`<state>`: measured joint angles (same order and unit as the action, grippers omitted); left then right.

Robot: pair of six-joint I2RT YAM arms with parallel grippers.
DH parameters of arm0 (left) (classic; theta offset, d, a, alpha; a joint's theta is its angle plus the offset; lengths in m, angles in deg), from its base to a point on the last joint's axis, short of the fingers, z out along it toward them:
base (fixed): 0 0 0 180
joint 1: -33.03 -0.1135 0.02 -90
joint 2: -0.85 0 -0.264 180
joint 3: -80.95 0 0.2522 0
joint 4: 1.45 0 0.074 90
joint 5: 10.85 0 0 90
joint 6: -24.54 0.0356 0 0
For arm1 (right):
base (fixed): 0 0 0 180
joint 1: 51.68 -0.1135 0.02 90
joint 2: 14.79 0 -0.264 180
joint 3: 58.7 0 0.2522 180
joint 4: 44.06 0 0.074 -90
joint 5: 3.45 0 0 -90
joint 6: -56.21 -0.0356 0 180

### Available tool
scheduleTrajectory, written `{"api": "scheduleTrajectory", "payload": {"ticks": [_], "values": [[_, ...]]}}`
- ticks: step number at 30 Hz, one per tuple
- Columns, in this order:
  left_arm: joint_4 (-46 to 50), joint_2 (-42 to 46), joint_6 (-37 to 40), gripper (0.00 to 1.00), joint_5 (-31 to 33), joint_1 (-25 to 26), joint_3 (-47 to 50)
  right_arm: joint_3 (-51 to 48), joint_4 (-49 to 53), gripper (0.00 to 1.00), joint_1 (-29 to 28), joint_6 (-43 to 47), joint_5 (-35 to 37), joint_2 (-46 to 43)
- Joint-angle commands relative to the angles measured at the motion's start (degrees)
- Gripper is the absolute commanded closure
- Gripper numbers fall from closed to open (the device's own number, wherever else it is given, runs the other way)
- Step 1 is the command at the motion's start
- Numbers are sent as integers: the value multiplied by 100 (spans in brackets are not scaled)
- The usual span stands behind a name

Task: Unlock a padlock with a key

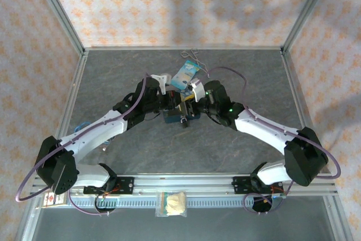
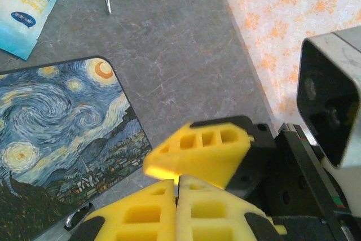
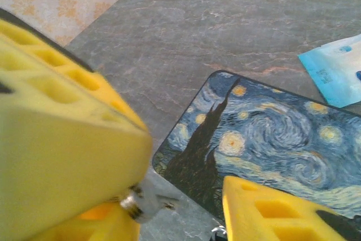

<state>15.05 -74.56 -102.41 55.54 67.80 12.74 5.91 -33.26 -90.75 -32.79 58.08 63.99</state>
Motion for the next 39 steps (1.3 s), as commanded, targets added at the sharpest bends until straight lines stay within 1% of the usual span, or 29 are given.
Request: {"api": "scheduleTrajectory", "payload": {"ticks": [1, 3, 5, 6, 7, 8, 9, 10, 11, 12, 13, 16, 19, 21, 24, 27, 32, 37, 38, 39], "values": [[270, -87, 100, 100, -275, 15, -153, 169, -415, 74, -12, -38, -257, -94], [238, -86, 69, 100, -254, 10, -163, 172, -408, 86, -13, -38, -304, -72], [212, -71, 62, 100, -191, 4, -187, 137, -428, 97, -5, -69, -301, -82], [203, -69, 58, 98, -124, 9, -205, 109, -442, 100, -4, -94, -313, -78], [168, -49, 54, 86, -35, 6, -230, 96, -451, 100, -4, -151, -300, -61], [131, -35, 52, 70, 47, -5, -237, 99, -443, 100, 2, -223, -283, -58], [61, -9, 41, 49, 149, -6, -243, 123, -406, 100, 25, -347, -279, 1], [-45, 23, 23, 34, 301, -13, -233, 167, -341, 100, 59, -528, -274, 82], [-166, 62, -12, 24, 427, -17, -214, 203, -261, 100, 102, -684, -296, 137], [-350, 107, -51, 18, 537, -31, -148, 230, -179, 100, 167, -869, -341, 187], [-545, 160, -81, 16, 626, -36, -73, 217, -122, 100, 224, -1041, -334, 194], [-1165, 313, -149, 16, 1000, -31, 238, 37, 81, 100, 546, -1759, -74, 116], [-1651, 427, -223, 16, 1528, -33, 563, -183, 521, 100, 932, -2501, 399, -20], [-1846, 457, -260, 16, 1810, -31, 736, -450, 718, 100, 1118, -2870, 642, -178], [-2074, 484, -361, 15, 2076, -33, 988, -984, 840, 100, 1190, -3298, 1287, -515], [-2256, 523, -491, 15, 2316, -31, 1241, -1512, 857, 100, 1355, -3854, 1578, -725], [-2346, 644, -568, 14, 2694, -32, 1540, -2209, 445, 100, 1454, -4786, 1679, -798], [-2363, 737, -577, 14, 2872, -31, 1654, -2309, 17, 100, 1461, -5213, 1450, -374], [-2351, 747, -569, 14, 2893, -33, 1656, -2289, -25, 99, 1464, -5275, 1385, -259], [-2328, 765, -560, 14, 2904, -31, 1653, -2237, -36, 91, 1467, -5302, 1323, -164]]}}
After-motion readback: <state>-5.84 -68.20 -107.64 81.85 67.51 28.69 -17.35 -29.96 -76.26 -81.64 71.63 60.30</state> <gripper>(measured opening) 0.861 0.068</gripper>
